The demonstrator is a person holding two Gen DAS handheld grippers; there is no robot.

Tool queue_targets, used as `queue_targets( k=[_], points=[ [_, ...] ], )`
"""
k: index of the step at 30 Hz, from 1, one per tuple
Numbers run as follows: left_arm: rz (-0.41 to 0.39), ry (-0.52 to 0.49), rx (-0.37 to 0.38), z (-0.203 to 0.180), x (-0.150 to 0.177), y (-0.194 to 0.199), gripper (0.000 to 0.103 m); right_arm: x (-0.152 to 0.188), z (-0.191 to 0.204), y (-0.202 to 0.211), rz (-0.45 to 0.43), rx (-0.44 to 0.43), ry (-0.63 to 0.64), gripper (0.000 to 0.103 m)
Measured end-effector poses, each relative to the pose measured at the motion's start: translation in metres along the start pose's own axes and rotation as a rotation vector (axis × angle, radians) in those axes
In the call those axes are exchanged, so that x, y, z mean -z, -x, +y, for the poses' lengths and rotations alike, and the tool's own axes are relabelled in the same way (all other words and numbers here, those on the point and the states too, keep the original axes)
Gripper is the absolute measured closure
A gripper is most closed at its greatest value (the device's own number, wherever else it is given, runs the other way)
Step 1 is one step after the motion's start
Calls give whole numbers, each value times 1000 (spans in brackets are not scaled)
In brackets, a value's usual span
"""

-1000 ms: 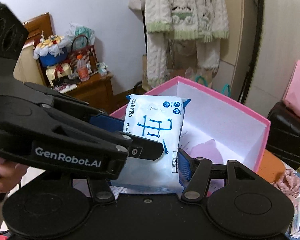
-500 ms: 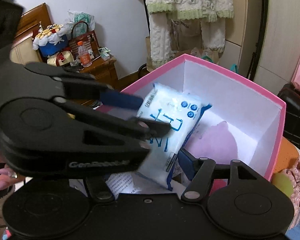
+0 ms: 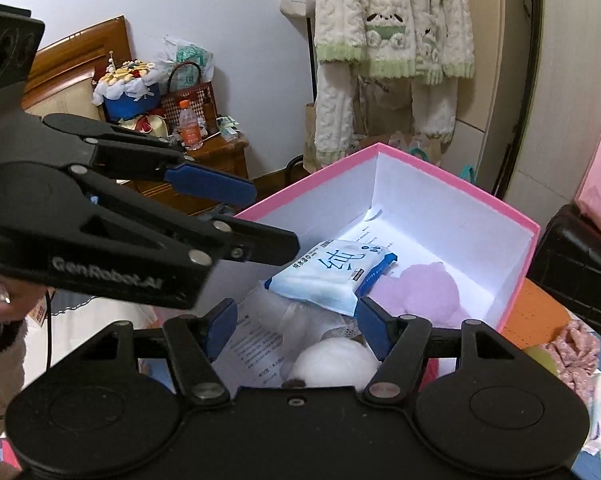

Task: Organize soft objects
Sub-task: 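Open both grippers to drop the wipes pack into the box, then move the right gripper toward the white wipes pack while the left gripper approaches the orange sponge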

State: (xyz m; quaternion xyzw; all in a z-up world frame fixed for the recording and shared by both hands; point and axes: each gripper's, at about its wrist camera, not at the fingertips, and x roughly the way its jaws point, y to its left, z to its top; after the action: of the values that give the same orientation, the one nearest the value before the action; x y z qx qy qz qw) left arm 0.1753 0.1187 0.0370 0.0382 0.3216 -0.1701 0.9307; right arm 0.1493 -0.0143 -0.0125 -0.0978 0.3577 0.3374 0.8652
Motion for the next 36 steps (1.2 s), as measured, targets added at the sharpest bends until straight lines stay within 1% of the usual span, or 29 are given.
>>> queue_targets(
  k=[5,11,14,18,22,24,27,28,32,36],
  points=[
    [-5,-14,11,-12,4,22,46,4,8,21,-24,29,27,32],
    [-10,-38,49,-30,9,51,42,10,13,50,-53,47,56,32],
    [-24,-45,50,-42,13,65,42,15,18,64,-67,55,82,32],
    [-44,-64,84,-60,19,85,38,24,20,79,-73,58,82,32],
    [-54,-103,105,-79,24,100,36,36,21,98,-88,56,85,32],
    [-59,-149,108,-92,28,106,37,44,21,110,-105,51,95,32],
    [-83,-237,70,-113,33,115,36,56,21,128,-147,49,117,32],
    [-88,-250,72,-118,33,118,36,59,21,132,-159,58,114,32],
    [-92,-268,117,-135,35,125,36,74,15,148,-185,80,87,32],
    [-92,-288,156,-151,38,122,36,91,0,162,-205,110,43,31]
  ],
)
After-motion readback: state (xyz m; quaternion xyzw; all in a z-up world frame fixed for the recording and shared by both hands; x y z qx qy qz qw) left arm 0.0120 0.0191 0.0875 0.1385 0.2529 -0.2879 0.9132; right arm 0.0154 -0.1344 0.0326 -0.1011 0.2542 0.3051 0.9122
